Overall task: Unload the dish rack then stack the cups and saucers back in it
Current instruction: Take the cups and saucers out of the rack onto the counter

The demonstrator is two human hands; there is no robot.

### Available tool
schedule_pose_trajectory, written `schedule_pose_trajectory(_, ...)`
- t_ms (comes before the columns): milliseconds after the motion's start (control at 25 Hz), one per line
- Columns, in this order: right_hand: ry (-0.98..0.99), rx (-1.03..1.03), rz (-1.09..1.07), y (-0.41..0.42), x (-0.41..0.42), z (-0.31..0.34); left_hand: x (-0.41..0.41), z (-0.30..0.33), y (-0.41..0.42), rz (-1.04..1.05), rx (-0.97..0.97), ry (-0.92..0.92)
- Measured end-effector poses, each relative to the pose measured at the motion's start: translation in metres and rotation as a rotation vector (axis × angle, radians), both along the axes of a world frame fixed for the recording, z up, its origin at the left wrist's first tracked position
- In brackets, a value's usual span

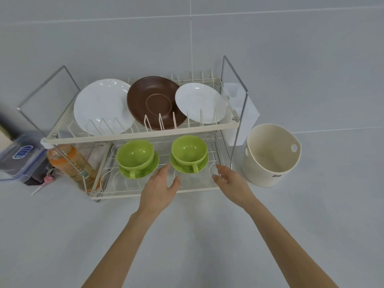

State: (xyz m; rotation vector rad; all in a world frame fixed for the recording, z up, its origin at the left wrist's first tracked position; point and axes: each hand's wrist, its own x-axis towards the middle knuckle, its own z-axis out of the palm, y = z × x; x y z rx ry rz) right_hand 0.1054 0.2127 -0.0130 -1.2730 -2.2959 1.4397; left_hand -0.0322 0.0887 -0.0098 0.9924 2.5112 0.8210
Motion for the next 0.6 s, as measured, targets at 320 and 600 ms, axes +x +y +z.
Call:
schedule_pose_trajectory(320, -0.046, -0.145, -0.135, 0.029, -0.061, -0.014, -0.055, -0.024, 0.038, 0.066, -0.012, -0.31)
schedule_pose_trajectory(600, -0.03, -0.251, -0.239, 0.057, -0.093, -0.04, -0.079, -0.041, 0.073, 0.186, 0.031, -0.539)
